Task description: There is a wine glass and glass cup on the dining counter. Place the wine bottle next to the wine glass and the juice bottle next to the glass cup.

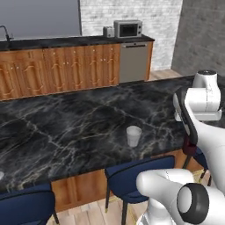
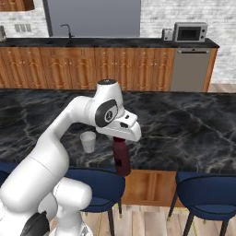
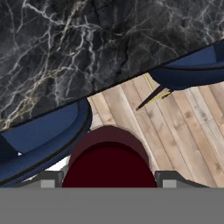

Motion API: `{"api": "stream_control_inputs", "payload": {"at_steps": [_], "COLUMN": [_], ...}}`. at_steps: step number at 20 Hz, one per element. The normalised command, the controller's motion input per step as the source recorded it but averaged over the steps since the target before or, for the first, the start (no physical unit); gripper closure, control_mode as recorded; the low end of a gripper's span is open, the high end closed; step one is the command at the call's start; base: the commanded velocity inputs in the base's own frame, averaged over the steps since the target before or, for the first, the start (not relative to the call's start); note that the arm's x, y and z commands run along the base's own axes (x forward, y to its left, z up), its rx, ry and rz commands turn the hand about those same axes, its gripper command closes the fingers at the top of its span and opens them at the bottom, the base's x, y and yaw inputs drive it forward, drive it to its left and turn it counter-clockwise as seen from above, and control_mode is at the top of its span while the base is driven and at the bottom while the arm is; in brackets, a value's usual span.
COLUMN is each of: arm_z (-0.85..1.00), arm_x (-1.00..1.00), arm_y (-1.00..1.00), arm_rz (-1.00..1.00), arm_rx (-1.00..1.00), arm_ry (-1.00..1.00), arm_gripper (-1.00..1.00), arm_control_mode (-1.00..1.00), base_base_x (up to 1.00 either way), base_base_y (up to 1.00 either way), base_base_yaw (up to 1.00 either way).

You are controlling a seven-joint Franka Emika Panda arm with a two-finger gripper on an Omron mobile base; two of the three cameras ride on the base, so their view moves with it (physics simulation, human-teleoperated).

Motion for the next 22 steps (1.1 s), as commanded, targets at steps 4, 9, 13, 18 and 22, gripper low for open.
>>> {"api": "stream_control_inputs", "payload": {"at_steps": [4,9,13,18,22], "arm_z": [0.0,0.0,0.0,0.0,0.0], "arm_x": [0.0,0.0,0.0,0.0,0.0], "arm_y": [0.0,0.0,0.0,0.0,0.0], "arm_rz": [0.0,0.0,0.0,0.0,0.0], "arm_rx": [0.0,0.0,0.0,0.0,0.0], "arm_ry": [0.0,0.0,0.0,0.0,0.0], "arm_gripper": [1.0,1.0,1.0,1.0,1.0], "arm_control_mode": [1.0,1.0,1.0,1.0,1.0], "base_base_x": [0.31,0.26,0.21,0.04,0.0], "base_base_y": [-0.36,-0.39,-0.35,-0.04,0.0], "base_base_yaw": [0.22,0.21,0.18,0.03,0.0]}}
